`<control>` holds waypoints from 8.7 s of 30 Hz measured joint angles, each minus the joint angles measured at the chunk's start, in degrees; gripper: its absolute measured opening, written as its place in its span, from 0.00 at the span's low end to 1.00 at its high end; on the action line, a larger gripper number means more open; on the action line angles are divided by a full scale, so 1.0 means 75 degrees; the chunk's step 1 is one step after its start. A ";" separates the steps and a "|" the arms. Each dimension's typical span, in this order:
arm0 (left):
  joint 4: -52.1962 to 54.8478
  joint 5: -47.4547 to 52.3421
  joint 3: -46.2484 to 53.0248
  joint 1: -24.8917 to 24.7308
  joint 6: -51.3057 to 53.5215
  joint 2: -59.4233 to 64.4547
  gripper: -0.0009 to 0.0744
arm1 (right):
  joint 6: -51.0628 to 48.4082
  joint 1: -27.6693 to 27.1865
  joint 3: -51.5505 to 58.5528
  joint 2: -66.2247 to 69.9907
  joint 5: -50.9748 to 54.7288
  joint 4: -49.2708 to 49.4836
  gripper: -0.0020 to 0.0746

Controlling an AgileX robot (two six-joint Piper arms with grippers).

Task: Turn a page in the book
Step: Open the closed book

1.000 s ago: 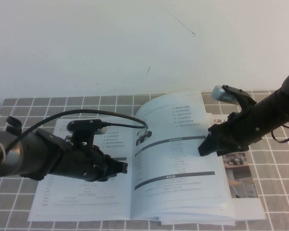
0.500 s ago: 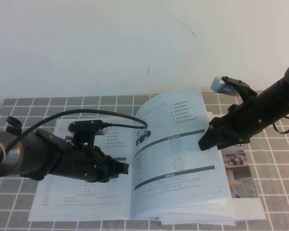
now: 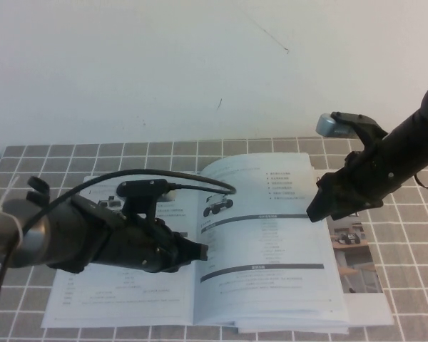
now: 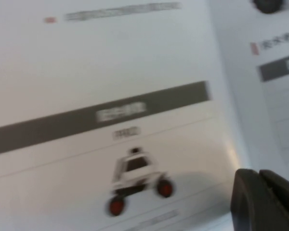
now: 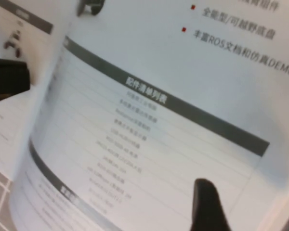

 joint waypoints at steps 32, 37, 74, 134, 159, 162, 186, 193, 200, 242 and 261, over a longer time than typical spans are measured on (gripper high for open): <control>0.2453 0.0656 -0.0185 0.0820 -0.1728 -0.0981 0.01 | -0.0209 0.0392 0.0969 0.0000 -0.1169 0.0906 0.53; 0.2580 0.0825 -0.0185 0.1035 -0.1891 -0.0564 0.01 | -0.0209 0.0541 0.0969 0.0062 -0.1543 0.0907 0.53; 0.2428 0.0981 -0.0238 0.1052 -0.1861 0.0054 0.01 | -0.0700 0.0515 0.0952 0.0472 -0.0958 0.1506 0.53; 0.1998 0.1153 -0.0303 0.1069 -0.1481 0.0183 0.01 | -0.1231 0.0351 0.0431 0.0070 0.0091 0.1794 0.53; 0.1858 0.1153 -0.0303 0.1069 -0.1357 0.0212 0.01 | -0.0563 0.0363 -0.0176 -0.0381 0.0741 0.0300 0.53; 0.1858 0.1153 -0.0303 0.1069 -0.1392 0.0212 0.01 | -0.0513 0.0363 -0.0176 -0.0381 0.0741 0.0247 0.53; 0.1608 0.1153 -0.0303 0.1069 -0.1177 0.0248 0.01 | -0.0342 0.0380 -0.0176 -0.0381 0.0660 0.1143 0.53; 0.1322 0.1153 -0.0303 0.1069 -0.0996 0.0284 0.01 | -0.0469 0.0457 -0.0176 -0.0381 0.0633 0.1394 0.53; 0.1260 0.1153 -0.0303 0.1069 -0.0895 0.0289 0.01 | -0.0545 0.0541 -0.0631 -0.0381 0.0855 0.1653 0.53; 0.1174 0.1558 0.0019 0.1069 -0.0699 -0.2118 0.01 | -0.1731 0.1303 -0.1078 -0.0381 0.0972 0.4043 0.53; 0.1051 0.1677 0.1976 -0.0600 -0.0685 -0.6172 0.01 | -0.1795 0.1677 -0.1078 -0.0368 0.0074 0.4126 0.53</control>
